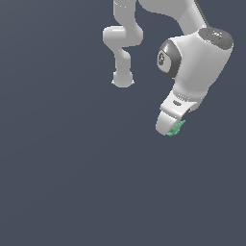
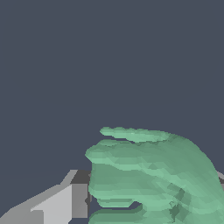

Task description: Pick up the object and move it to a goal position.

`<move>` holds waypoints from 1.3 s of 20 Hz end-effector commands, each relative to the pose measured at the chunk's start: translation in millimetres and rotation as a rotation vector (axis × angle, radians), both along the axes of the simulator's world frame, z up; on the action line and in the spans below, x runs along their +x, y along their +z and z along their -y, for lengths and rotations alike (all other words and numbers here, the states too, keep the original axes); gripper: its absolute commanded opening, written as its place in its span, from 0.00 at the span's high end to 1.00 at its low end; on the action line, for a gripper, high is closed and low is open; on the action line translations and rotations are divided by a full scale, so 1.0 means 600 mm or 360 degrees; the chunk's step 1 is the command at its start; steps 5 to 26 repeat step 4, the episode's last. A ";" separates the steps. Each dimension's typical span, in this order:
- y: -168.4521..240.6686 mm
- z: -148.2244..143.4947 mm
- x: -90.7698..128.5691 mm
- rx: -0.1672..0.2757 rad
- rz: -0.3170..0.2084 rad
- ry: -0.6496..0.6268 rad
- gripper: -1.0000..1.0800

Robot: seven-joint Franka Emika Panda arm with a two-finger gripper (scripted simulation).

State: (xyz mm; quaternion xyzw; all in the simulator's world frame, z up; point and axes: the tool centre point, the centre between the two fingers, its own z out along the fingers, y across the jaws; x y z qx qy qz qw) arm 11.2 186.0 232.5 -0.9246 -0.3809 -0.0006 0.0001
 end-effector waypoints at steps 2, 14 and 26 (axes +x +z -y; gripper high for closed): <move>-0.003 0.001 0.001 -0.0001 -0.0002 -0.0001 1.00; -0.005 0.002 0.001 -0.0001 -0.0002 -0.0001 1.00; -0.005 0.002 0.001 -0.0001 -0.0002 -0.0001 1.00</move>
